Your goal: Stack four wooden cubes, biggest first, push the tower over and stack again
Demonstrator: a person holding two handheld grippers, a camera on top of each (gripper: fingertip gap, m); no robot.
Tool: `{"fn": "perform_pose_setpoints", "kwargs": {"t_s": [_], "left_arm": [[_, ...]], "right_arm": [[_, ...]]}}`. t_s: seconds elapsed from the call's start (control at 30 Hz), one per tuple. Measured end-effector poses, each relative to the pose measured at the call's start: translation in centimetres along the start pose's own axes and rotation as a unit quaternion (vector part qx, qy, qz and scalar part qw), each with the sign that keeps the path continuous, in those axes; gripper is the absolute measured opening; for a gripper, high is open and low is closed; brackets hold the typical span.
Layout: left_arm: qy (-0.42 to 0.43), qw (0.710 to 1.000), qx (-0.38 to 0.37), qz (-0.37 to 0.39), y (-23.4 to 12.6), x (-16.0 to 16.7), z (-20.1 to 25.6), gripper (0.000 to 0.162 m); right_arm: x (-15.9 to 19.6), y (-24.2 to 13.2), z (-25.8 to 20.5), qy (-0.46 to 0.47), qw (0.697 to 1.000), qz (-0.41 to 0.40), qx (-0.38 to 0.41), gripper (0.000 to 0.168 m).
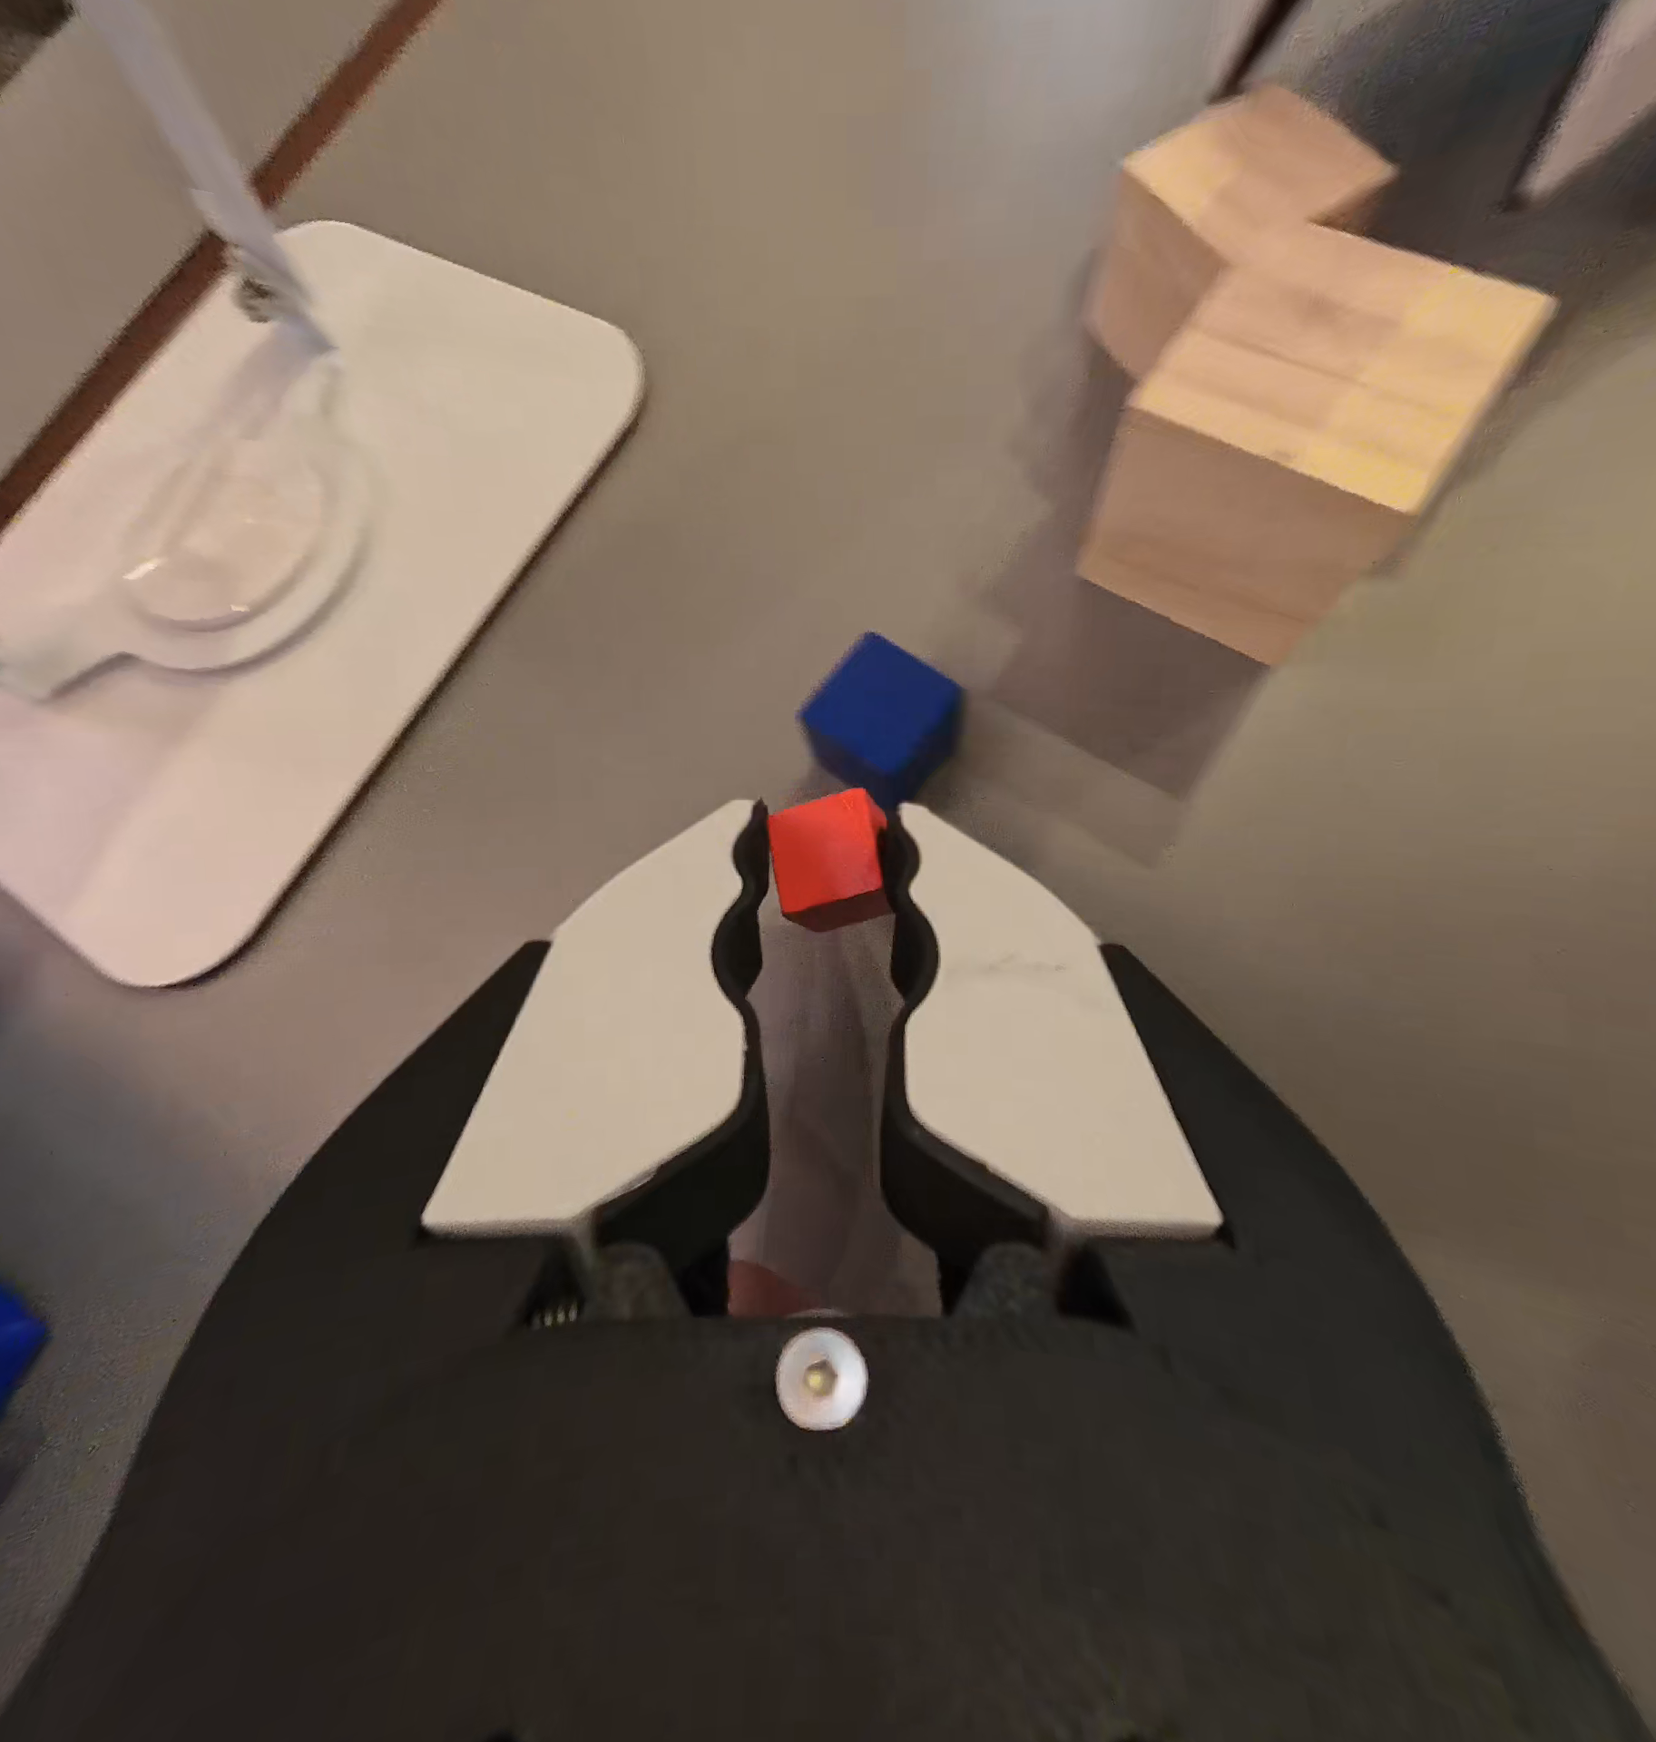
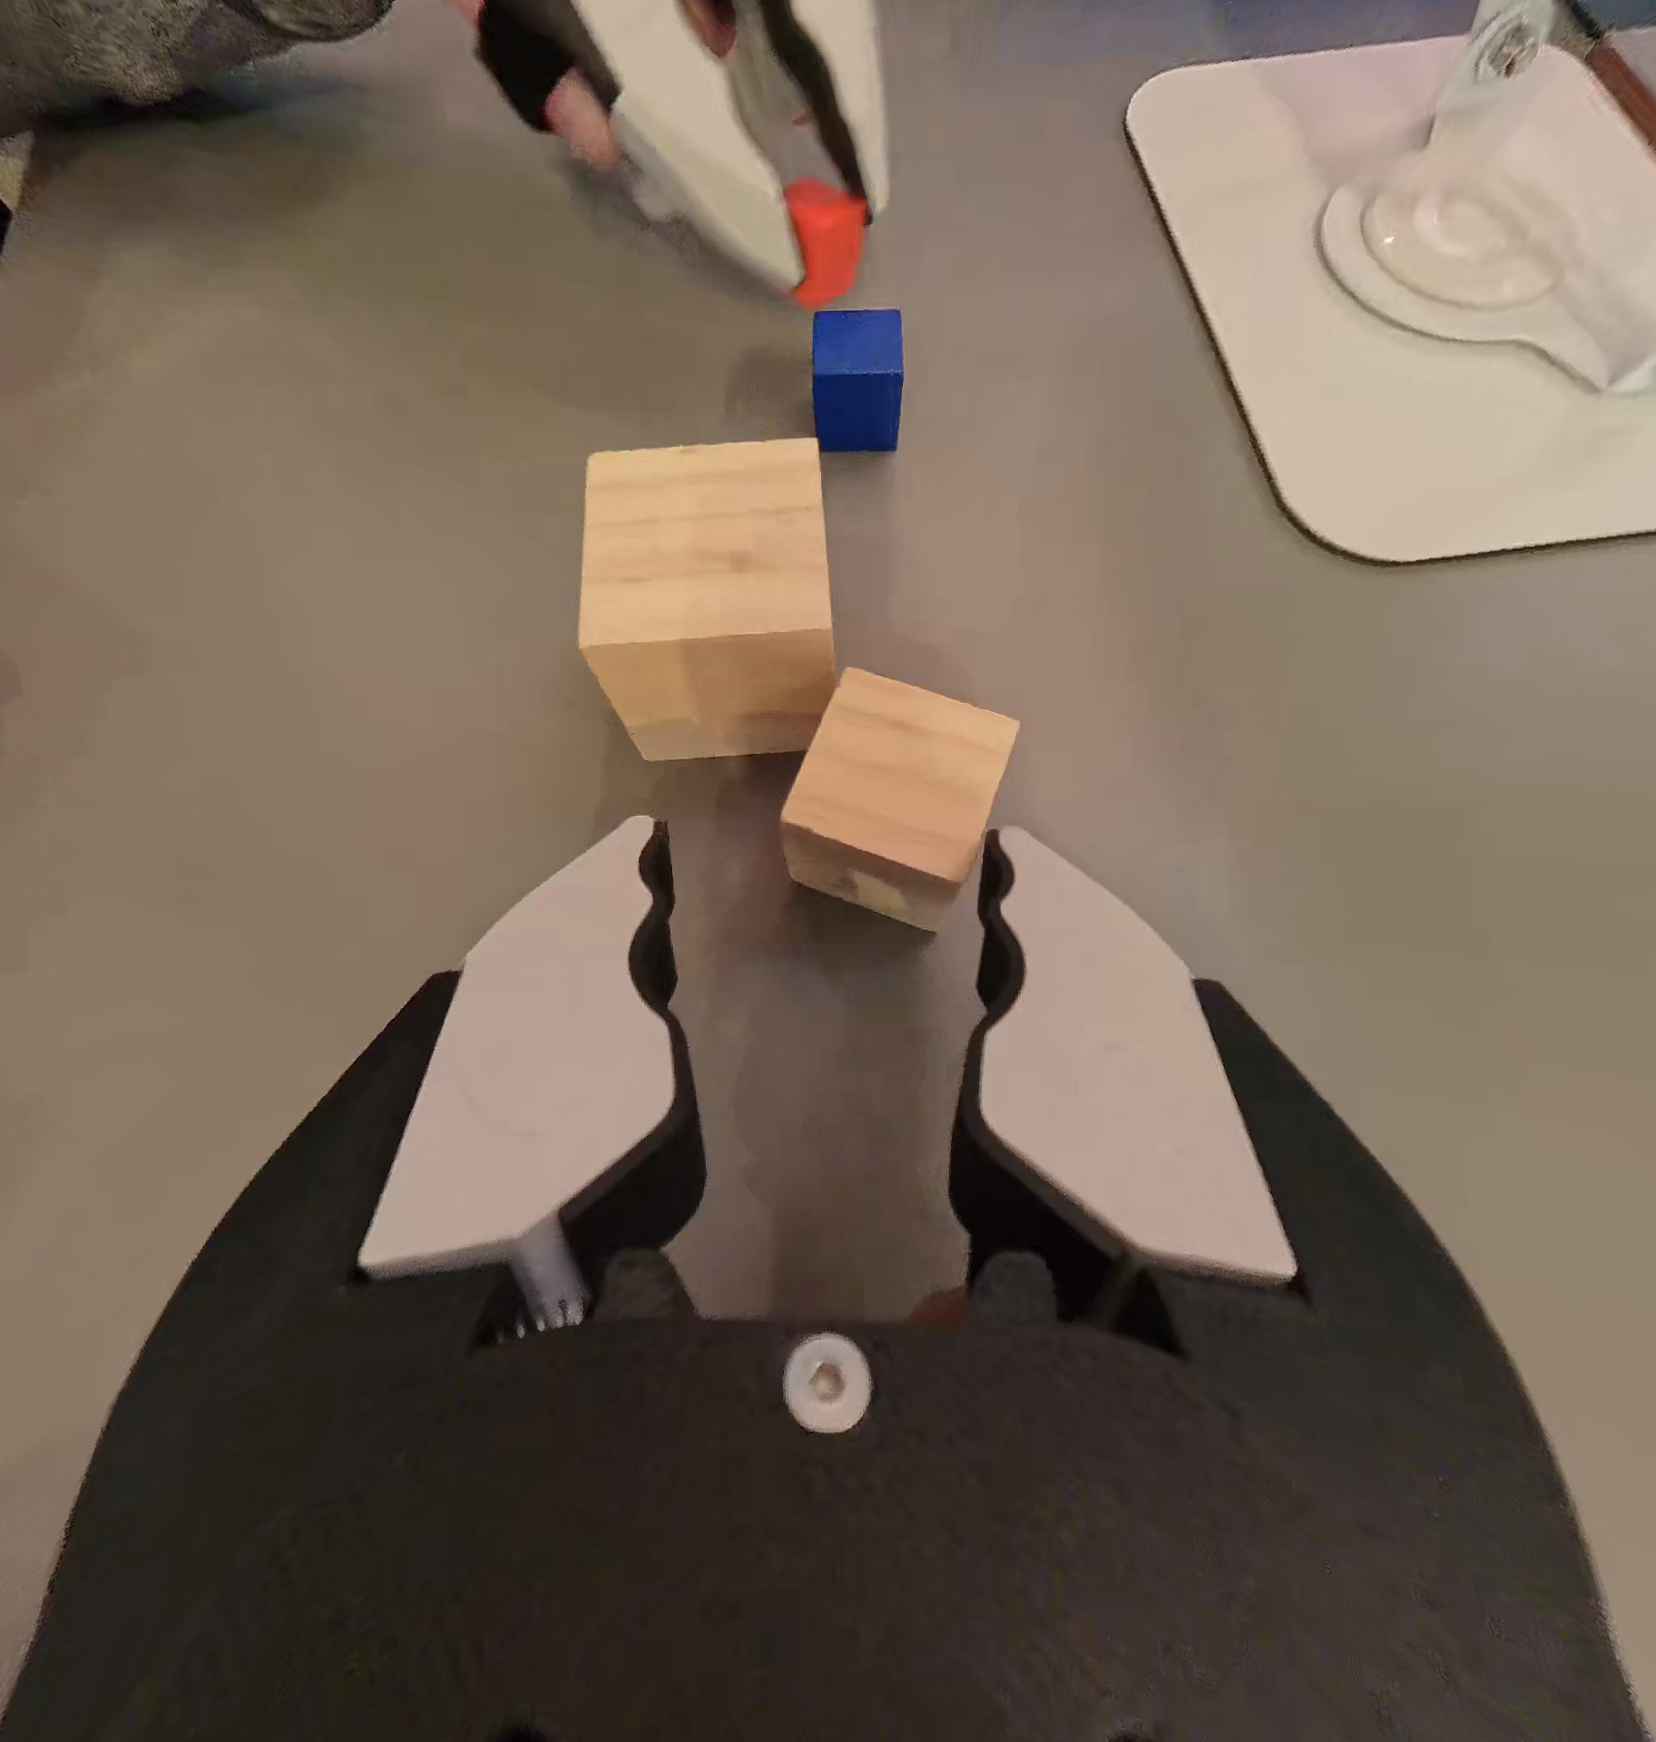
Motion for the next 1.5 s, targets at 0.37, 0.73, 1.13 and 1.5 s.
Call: {"fn": "perform_pose_setpoints", "kwargs": {"t_s": [0.37,0.73,1.13,1.5], "left_arm": [[0.066,0.996,0.065,0.011,0.4,0.8,4.6,0.022],[0.076,0.996,0.026,0.034,-3.4,4.1,1.5,0.022],[0.023,1.0,0.006,0.004,-4.3,9.3,-3.5,0.022],[0.024,1.0,0.011,0.005,-4.3,9.3,-3.5,0.022]], "right_arm": [[-3.8,3.7,-2.1,-0.036,0.999,-0.011,0.0,0.086],[-8.9,5.0,-4.3,-0.075,0.996,0.029,-0.042,0.059],[-15.2,13.2,-3.8,-0.088,0.994,-0.04,-0.047,0.059],[-8.1,4.9,0.2,-0.026,0.992,-0.113,0.046,0.092]]}}
Point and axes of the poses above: each gripper's, where its closed fingertips meet, y out along the fingers, x out of its underside, z = x × y across the jaws, the point moved 8 cm from there along -y, back along the fingers, and after that the axes turned 11 degrees about -z, right-handed, at the moved point
